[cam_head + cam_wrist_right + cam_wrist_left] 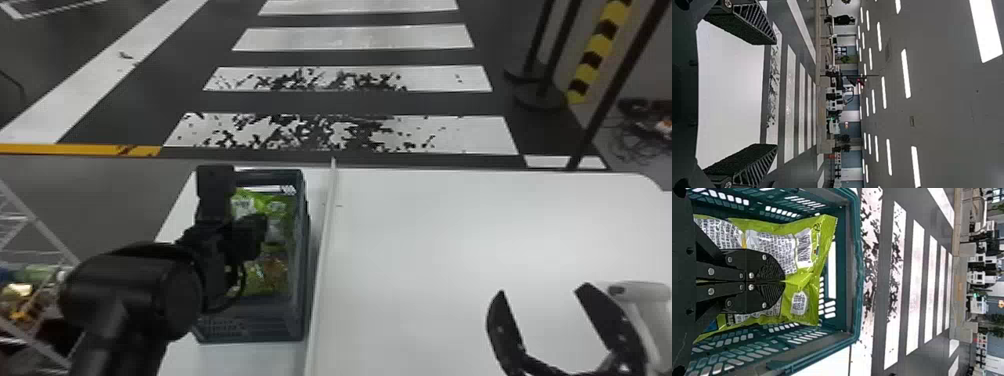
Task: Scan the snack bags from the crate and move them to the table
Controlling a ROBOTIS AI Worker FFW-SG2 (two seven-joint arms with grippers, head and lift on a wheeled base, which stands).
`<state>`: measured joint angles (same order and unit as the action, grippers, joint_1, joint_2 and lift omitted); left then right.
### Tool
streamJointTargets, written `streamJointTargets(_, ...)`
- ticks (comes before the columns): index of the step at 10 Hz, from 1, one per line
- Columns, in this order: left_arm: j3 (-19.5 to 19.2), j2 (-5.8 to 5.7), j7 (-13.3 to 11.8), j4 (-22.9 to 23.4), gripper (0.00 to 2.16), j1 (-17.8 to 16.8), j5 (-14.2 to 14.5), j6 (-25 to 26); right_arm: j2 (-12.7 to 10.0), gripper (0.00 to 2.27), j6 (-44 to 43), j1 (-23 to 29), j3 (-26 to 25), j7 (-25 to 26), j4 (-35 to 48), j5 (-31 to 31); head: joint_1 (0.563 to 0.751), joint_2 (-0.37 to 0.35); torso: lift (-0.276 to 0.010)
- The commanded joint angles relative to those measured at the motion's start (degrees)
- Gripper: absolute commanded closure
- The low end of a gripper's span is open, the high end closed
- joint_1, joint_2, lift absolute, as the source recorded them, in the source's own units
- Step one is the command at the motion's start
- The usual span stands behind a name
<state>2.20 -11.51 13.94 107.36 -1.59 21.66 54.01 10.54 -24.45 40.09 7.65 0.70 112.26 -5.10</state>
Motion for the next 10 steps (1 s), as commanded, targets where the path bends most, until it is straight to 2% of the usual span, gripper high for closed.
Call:
streamJointTargets(1, 0.52, 0.00, 0.91, 3.12, 1.84, 1.24, -0.04, 0.10, -0.08, 0.06, -0.55, 0.61, -0.18, 0.01, 0.50, 0.00, 0.695, 0.097, -0.095)
streamJointTargets(2, 0.43, 0.00, 1.00, 5.40, 1.86, 2.38, -0.04, -0.08, -0.08, 0.06, -0.73, 0.69, -0.26, 0.01, 0.59, 0.00, 0.695, 0.092, -0.095)
streamJointTargets(5, 0.96, 0.09, 3.46, 10.32, 1.88, 5.28, -1.27, -0.08, -0.08, 0.06, -1.25, 0.78, -0.09, 0.01, 0.59, 0.00, 0.695, 0.084, -0.095)
streamJointTargets(7, 1.40, 0.09, 5.57, 14.63, 1.88, 7.04, -3.38, -0.08, -0.17, 0.06, -2.48, 1.05, -0.09, 0.01, 0.50, -0.18, 0.695, 0.086, -0.095)
streamJointTargets(8, 1.84, -0.18, 6.71, 15.60, 1.88, 7.74, -5.67, -0.08, -0.17, 0.06, -2.84, 1.31, -0.18, 0.01, 0.50, -0.18, 0.695, 0.089, -0.095)
streamJointTargets(10, 0.52, -0.62, 8.56, 18.67, 1.89, 9.59, -6.55, -0.08, -0.17, 0.06, -3.36, 1.40, 0.00, 0.01, 0.50, -0.18, 0.695, 0.108, -0.095)
